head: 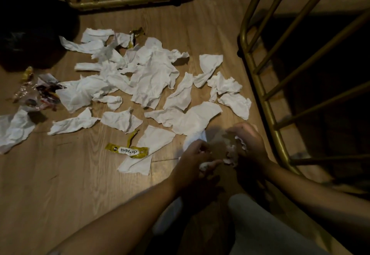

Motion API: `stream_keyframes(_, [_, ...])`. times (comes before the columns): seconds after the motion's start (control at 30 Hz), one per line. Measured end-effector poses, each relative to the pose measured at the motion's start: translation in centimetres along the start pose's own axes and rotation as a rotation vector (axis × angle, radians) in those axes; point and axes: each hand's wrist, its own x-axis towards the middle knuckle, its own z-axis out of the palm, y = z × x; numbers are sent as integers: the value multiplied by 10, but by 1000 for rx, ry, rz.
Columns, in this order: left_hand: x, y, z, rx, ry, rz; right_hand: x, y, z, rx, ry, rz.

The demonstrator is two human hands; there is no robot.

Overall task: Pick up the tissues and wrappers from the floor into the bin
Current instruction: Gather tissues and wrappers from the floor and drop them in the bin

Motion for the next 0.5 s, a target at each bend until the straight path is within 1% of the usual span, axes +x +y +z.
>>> stream_keyframes(0.1, [12,4,8,-6,-40,-37,-30,24,4,-142,-149,69])
stream_keyframes(0.13, [14,1,8,27,-64,2,-39,27,6,-159,-191,74])
stream_keyframes(0.2, [11,-11,16,294,-82,119,-54,31,10,-166,-274,57])
stream_keyframes(0.27, [6,-18,18,483,-148,-15,-62,29,12,-180,-335,-8])
stream_keyframes(0.3, [4,-19,18,534,-168,-94,-63,27,12,-176,-342,-20])
stream_keyframes(0.33, [0,-20,21,563,-169,-134,-64,25,12,-153,-327,8])
stream_keyframes(0.37, [-4,-22,23,558,-200,-170,-64,26,12,-122,-302,61])
stream_keyframes(0.43, [-7,-26,23,510,-218,-175,-56,29,12,-55,-266,170])
stream_keyframes(0.5, [-9,-32,21,385,-252,-145,-44,33,11,-39,-269,171])
